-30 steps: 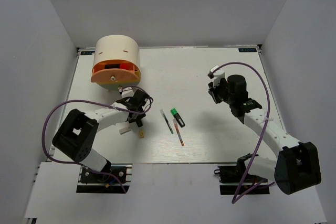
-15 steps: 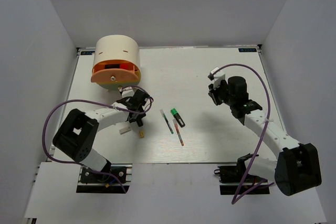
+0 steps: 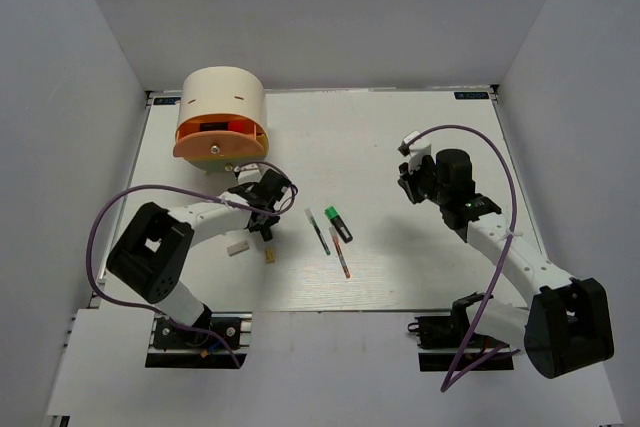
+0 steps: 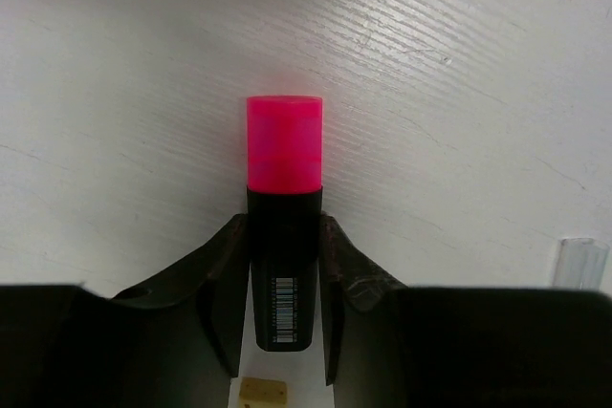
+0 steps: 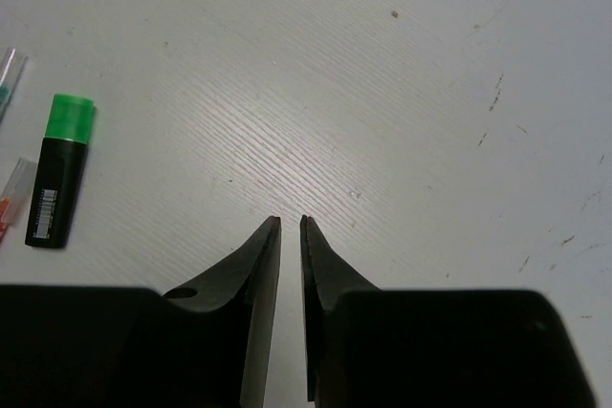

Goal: Sort the stationery into containers
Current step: Pick up the pen from the center of the board, then place the pen in the drawer.

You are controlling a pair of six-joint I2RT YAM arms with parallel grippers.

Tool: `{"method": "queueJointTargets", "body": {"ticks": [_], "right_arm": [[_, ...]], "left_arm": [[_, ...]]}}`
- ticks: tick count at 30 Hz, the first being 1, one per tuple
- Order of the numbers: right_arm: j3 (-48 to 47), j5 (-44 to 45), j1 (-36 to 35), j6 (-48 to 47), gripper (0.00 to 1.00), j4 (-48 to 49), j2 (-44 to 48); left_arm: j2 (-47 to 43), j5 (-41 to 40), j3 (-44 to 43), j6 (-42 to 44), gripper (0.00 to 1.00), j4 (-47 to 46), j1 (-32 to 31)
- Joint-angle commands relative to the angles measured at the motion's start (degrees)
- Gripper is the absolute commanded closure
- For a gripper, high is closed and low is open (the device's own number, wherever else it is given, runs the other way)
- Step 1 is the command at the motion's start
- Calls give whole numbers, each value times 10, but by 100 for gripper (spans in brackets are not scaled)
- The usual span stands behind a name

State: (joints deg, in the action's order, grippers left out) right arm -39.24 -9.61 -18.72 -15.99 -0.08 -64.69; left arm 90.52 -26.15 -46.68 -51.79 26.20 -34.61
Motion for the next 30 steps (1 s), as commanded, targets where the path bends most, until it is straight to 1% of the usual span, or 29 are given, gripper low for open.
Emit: {"method": "queueJointTargets", "body": {"ticks": [1, 2, 3, 7, 8, 10, 14, 17, 18, 19, 20, 21, 22, 23, 25, 28, 30], "right_arm": [[2, -12, 4, 6, 80, 17, 14], [2, -12, 4, 6, 80, 17, 14], [0, -11, 4, 4, 80, 17, 15], [7, -15, 3, -1, 80, 18, 17], [8, -15, 4, -1, 80, 19, 20], [10, -17, 4, 1, 80, 23, 19], [12, -22, 4, 3, 80, 25, 18], [13, -22, 4, 2, 80, 26, 18], [14, -23, 4, 1, 80, 26, 18], [14, -23, 3, 0, 80, 27, 18], [16, -24, 2, -1, 80, 28, 18], [17, -24, 3, -1, 80, 29, 18], [16, -30, 4, -3, 80, 28, 18], [19, -31, 3, -3, 80, 30, 17], [19, -35, 3, -5, 80, 31, 17], [21, -37, 5, -7, 80, 32, 19], [22, -37, 3, -11, 80, 34, 24]], "left_arm": [[35, 54, 14, 11, 77, 40, -11], [29, 54, 9, 11, 81, 40, -11], [20, 65, 9, 19, 88, 33, -18], [-46, 104, 3, 61, 96, 4, -31], [-76, 121, 3, 67, 96, -2, -36], [-108, 147, 3, 84, 96, -27, -42], [-178, 245, 9, 142, 97, -78, -54], [-217, 263, -28, 153, 97, -91, -54], [-217, 252, -45, 153, 97, -85, -54], [-223, 235, -90, 153, 97, -66, -54], [-223, 203, -112, 153, 97, -61, -54], [-223, 187, -150, 145, 97, -55, -43], [-223, 171, -165, 137, 97, -55, -43], [-223, 122, -178, 137, 98, -61, -37], [-206, 76, -218, 114, 98, -70, -37], [-176, -31, -266, 94, 98, -76, -25], [-162, -75, -291, 88, 98, -81, -13]]}}
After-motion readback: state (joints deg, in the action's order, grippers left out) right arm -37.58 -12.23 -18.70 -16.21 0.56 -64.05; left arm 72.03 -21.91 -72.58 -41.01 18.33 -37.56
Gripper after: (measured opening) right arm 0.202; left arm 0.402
